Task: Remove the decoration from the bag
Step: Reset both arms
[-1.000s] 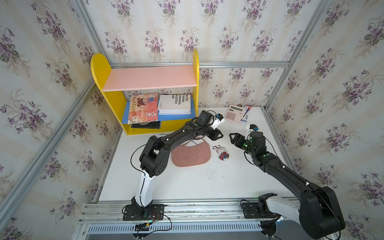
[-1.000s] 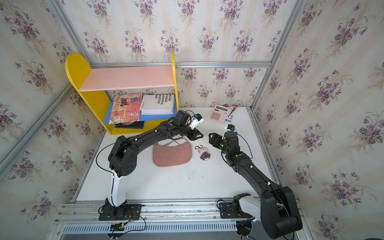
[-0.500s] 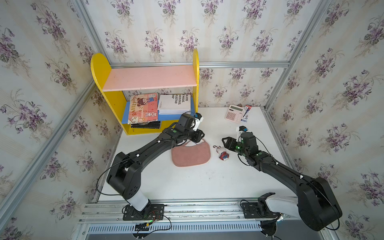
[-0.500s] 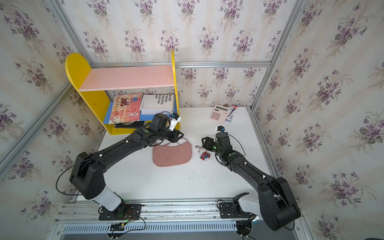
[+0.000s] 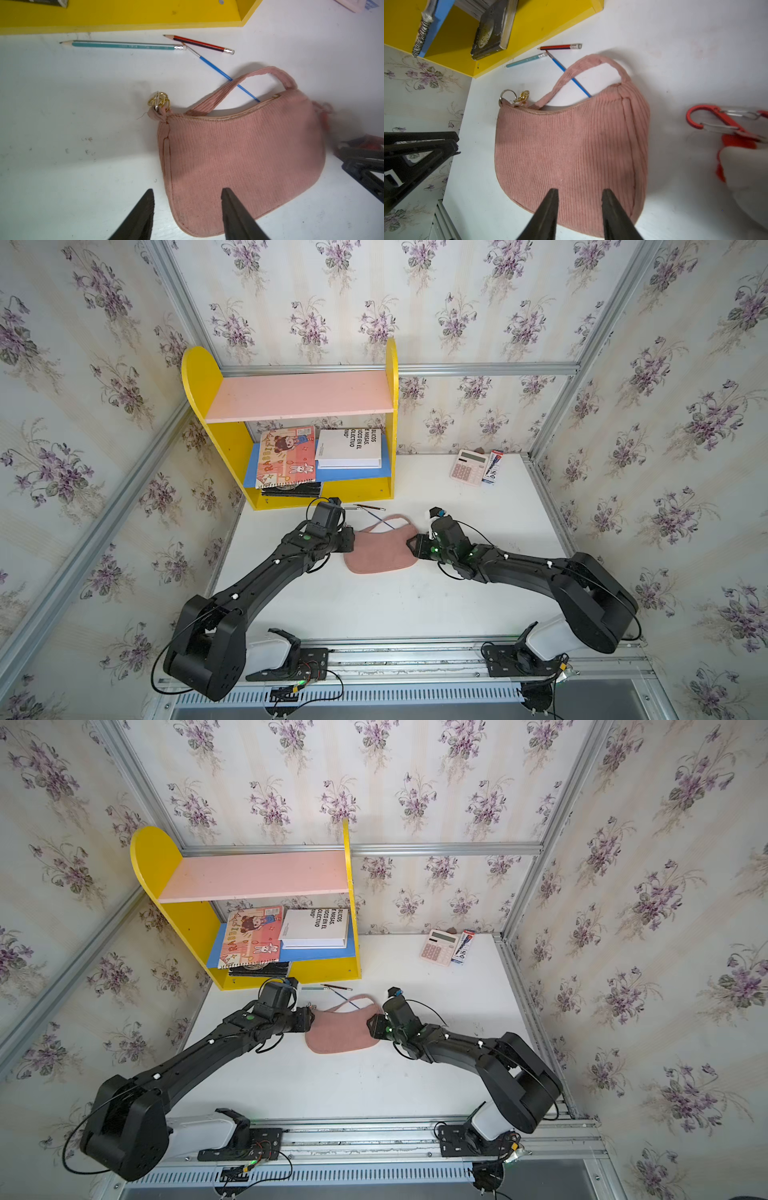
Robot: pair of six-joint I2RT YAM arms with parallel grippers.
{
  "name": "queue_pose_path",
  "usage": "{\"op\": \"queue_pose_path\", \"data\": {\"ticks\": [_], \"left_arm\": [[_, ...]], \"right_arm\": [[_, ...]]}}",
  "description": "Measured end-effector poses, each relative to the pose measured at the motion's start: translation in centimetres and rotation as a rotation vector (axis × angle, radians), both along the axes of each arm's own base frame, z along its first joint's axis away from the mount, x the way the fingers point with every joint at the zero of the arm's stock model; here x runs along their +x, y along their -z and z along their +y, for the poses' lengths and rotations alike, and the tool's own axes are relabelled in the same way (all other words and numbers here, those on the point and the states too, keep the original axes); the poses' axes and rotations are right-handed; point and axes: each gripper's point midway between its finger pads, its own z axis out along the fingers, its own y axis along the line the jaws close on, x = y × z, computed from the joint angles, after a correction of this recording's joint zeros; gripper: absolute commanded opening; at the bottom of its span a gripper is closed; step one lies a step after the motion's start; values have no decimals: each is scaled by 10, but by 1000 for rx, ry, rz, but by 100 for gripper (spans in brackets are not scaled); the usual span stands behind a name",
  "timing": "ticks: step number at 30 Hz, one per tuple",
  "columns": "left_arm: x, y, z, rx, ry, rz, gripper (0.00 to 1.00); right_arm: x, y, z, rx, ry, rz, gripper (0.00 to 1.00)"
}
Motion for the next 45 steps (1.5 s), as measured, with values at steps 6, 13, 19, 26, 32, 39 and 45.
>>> {"op": "queue_pose_path", "data": {"ticks": [6, 13, 19, 26, 32, 39, 45], "left_arm": [[-3, -3, 1, -37, -20, -25, 54], [-5, -47, 17, -46, -74, -195, 54], [0, -81, 47, 66, -128, -406, 62], [21, -101, 87, 287, -252, -614, 67], [32, -86, 142, 438, -459, -648, 68], [26, -52, 195, 506, -591, -604, 68], [30, -14, 212, 451, -609, -566, 68]], "right_arm": [[-22, 16, 14, -11, -49, 47, 37], [2, -43, 0, 13, -30, -91, 66], [51, -89, -76, -71, 144, -280, 94], [71, -96, -174, -378, 378, -545, 100], [78, -91, -269, -624, 655, -623, 100], [70, -45, -297, -753, 698, -611, 98], [68, -39, -300, -743, 703, -675, 98]]}}
